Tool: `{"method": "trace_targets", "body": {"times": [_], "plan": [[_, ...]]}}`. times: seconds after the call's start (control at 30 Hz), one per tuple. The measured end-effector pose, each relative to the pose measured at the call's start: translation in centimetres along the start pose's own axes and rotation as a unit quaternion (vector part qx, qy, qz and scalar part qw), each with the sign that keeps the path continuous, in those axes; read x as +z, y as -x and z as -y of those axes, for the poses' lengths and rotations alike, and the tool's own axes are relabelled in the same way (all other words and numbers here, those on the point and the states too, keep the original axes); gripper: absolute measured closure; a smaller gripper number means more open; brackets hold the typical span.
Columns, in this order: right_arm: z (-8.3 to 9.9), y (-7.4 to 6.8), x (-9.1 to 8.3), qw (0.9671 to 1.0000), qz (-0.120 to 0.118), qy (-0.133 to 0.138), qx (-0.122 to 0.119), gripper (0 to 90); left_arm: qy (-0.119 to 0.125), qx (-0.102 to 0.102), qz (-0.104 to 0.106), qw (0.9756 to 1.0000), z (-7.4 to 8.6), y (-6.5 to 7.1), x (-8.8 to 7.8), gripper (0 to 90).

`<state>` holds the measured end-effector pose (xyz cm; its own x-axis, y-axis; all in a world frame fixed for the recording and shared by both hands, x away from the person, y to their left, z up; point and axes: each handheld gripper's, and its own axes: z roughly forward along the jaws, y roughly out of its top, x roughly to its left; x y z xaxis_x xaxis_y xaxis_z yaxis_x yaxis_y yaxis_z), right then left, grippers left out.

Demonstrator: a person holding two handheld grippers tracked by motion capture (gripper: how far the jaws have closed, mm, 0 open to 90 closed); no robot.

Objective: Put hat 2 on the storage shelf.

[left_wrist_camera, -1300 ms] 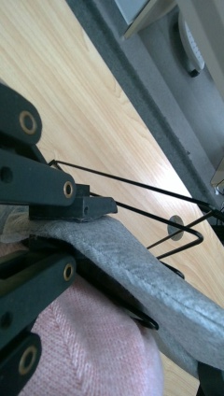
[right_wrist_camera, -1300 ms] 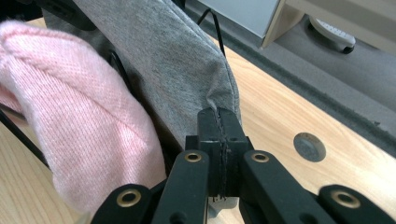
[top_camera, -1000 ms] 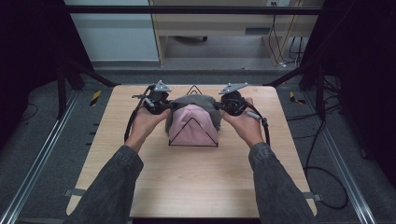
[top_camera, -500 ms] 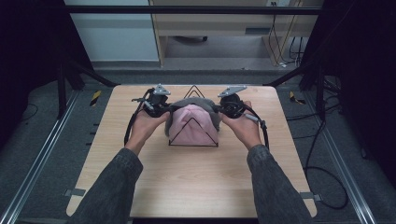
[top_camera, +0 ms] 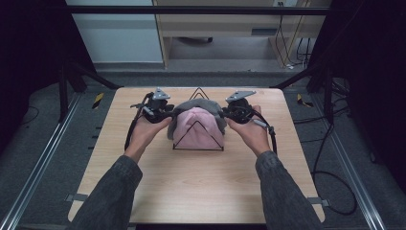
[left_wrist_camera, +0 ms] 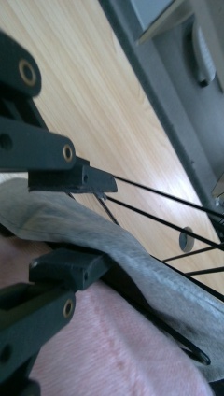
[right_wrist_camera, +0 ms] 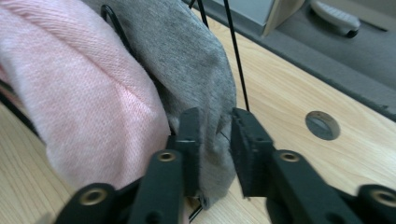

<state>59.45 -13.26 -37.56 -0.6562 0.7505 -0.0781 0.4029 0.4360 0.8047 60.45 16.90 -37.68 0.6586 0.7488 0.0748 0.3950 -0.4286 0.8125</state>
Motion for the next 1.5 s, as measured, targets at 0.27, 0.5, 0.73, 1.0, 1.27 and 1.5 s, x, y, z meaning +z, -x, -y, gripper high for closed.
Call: {"method": "trace_targets", "body": {"times": [0.27, 0.5, 0.73, 1.0, 1.27, 1.5], "plan": [[-0.2, -0.5, -2.2, 0.9998, 0.006, 0.017, 0.001, 57.0, 0.018, -0.01, -0.004, 0.9998, 0.2, 0.1, -2.5, 40.4], [-0.2, -1.6, -5.1, 0.9989, 0.019, 0.042, -0.006, 34.8, 0.007, 0.0, 0.019, 0.9998, 0.3, 1.0, -4.4, 19.9], [0.8, -2.4, -7.1, 0.9977, 0.025, 0.064, -0.001, 18.6, -0.004, 0.024, 0.04, 0.9989, 1.2, 3.3, -5.7, 10.5], [3.1, -2.8, -8.0, 0.9967, 0.031, 0.074, 0.009, 11.0, 0.0, 0.042, 0.066, 0.9969, 3.4, 4.6, -6.7, 6.7], [7.0, -3.5, -8.1, 0.9977, 0.038, 0.056, 0.003, 6.1, -0.031, 0.053, 0.062, 0.9962, 6.4, 5.4, -7.1, 7.4], [10.4, -4.4, -7.3, 0.9996, 0.008, 0.026, 0.012, 6.4, -0.063, 0.066, 0.072, 0.9932, 9.2, 5.9, -6.7, 6.9]]}}
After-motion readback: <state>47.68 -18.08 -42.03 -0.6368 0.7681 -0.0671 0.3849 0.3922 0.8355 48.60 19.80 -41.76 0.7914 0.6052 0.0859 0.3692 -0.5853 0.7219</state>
